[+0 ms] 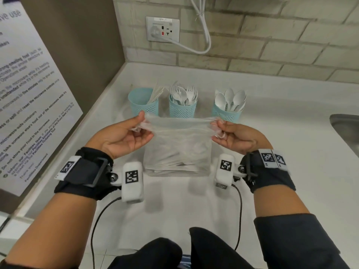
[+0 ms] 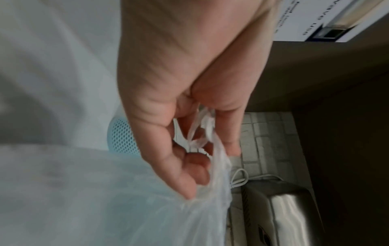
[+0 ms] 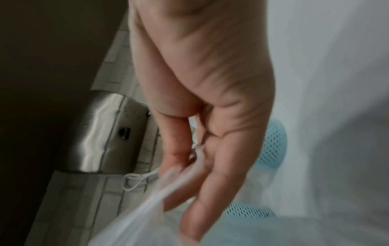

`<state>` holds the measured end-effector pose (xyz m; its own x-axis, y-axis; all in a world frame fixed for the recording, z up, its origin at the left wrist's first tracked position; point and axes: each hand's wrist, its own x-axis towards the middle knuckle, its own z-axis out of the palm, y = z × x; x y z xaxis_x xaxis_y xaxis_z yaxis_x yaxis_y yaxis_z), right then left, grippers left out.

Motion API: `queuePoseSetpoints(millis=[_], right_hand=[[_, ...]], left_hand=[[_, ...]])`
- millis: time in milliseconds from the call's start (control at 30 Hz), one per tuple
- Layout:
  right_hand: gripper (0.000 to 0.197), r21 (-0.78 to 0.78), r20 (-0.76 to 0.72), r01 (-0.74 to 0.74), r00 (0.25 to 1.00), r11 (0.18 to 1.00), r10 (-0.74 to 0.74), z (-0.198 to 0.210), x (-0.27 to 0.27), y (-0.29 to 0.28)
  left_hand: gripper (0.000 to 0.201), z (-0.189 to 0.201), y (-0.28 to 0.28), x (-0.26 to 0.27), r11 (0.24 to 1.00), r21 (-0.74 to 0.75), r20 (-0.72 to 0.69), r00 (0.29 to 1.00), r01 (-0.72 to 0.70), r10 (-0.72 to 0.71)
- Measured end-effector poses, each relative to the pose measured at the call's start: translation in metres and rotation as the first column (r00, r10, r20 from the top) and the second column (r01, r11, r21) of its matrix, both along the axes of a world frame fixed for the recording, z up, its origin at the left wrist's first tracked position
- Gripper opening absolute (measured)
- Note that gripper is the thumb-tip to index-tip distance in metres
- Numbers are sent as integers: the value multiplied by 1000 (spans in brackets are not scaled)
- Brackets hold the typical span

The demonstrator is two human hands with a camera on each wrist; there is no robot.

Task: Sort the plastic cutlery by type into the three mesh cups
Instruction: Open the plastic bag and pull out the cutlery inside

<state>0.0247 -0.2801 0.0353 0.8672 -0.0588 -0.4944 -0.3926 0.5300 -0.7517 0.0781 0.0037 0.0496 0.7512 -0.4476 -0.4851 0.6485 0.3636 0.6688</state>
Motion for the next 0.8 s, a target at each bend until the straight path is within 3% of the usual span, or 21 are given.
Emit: queuePoseSetpoints(millis=[167, 200, 267, 300, 400, 433, 467, 533, 600, 667, 700, 800], right_hand=[[23, 106, -95, 106, 991, 989, -96, -15, 1, 6], [31, 126, -84, 110, 991, 986, -100, -16, 1, 8], [72, 264, -36, 121, 993, 957, -116, -24, 4, 7], [75, 315, -19, 112, 994, 942, -112, -25, 3, 8], [22, 183, -15, 60, 998, 981, -58, -25, 2, 13], [22, 102, 8, 22, 1000, 995, -22, -24, 2, 12], [24, 28, 29, -24, 999, 999, 23, -22, 1, 12], [8, -168, 58, -121, 989, 978, 133, -15, 0, 12], [11, -383, 27, -237, 963, 893, 267, -9, 0, 9], [20, -552, -39, -313, 936, 773, 351, -6, 3, 6], [23, -609, -62, -311, 936, 730, 347, -6, 4, 6], [14, -681, -41, -180, 977, 709, 209, -8, 7, 12]], left_hand=[[64, -12, -2, -1, 985, -160, -33, 998, -62, 58], [60, -14, -2, -1, 980, -173, -63, 994, -97, 87], [39, -17, -4, -1, 974, -164, -129, 982, -155, 135], [38, -19, -4, -1, 964, -188, -158, 975, -187, 158], [60, -23, -3, 1, 932, -286, -218, 962, -223, 164], [58, -23, -2, 1, 942, -264, -204, 967, -206, 155], [54, -23, -1, 1, 958, -229, -162, 977, -171, 136], [44, -20, -2, 1, 991, -119, -24, 998, -67, 64], [31, -16, -5, -1, 984, 176, 142, 989, 17, -42], [23, -12, -10, -4, 846, 531, 243, 950, 38, -195], [22, -12, -12, -5, 766, 642, 270, 929, 24, -255], [20, -13, -15, -7, 627, 775, 380, 853, -82, -359]])
